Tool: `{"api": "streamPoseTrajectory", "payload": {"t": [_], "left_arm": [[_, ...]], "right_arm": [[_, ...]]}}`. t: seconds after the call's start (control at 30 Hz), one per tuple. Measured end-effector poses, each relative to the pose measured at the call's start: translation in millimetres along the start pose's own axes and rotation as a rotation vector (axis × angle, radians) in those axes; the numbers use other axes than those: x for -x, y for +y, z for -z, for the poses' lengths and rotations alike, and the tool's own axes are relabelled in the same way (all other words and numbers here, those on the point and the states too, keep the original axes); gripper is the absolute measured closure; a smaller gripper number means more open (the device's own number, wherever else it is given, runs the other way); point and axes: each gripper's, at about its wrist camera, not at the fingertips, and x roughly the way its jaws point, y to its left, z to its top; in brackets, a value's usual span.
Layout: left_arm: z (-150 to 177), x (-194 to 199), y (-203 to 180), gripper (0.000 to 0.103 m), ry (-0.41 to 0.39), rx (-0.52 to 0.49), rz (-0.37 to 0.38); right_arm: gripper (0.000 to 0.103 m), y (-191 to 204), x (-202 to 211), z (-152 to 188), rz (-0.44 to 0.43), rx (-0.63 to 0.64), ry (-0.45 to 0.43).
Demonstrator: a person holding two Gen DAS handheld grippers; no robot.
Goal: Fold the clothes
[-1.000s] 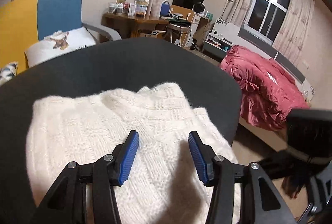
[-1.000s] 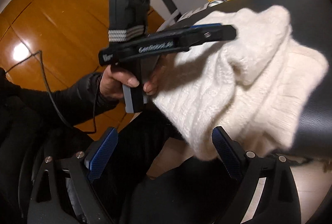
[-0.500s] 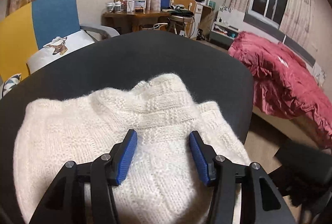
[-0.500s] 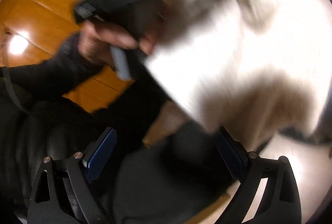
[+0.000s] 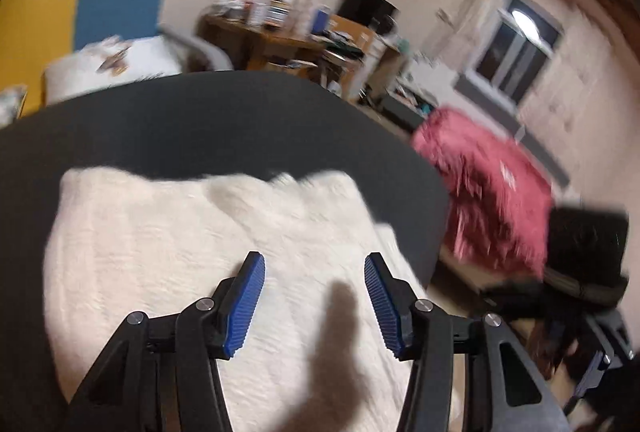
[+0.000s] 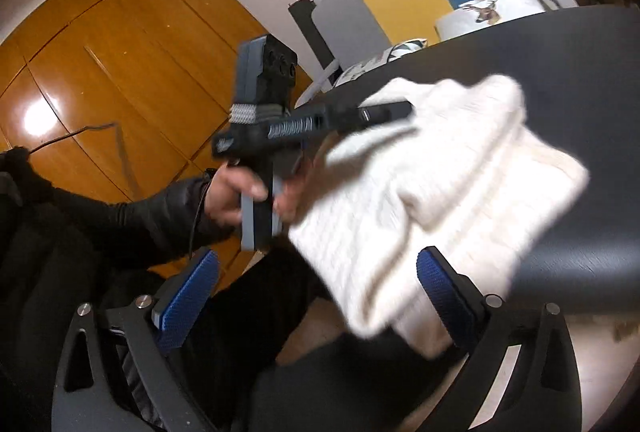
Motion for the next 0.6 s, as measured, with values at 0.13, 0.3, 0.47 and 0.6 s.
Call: {"api": "streamPoseTrajectory", "payload": {"t": [0.13,0.3,0.47,0.6], "left_arm": [[9.1,-8.8,-16.7,0.051,0.035,-0.111,-0.015],[20.3,-19.8,-37.5,0.050,0.078,-0.248,-0.033],[29.9,-29.6,-47.3,0.048,0.067,-0.331,-0.067],[32.7,-25.6,-46.1,0.048,0.055,-0.320,-0.059]], "right_arm": [[0.002,-26.5,-29.3,-10.1,-0.034,-0.070,0.026],[0.002,-12.4,-47.0,-14.6,-0.269,-0.074,-0.010],[0.000,-25.2,-52.1,1.6,-0.284,-0.119,0.061],[0.000,-41.7,-49.2,22.8,-0.195,-0.188,0.105]]}}
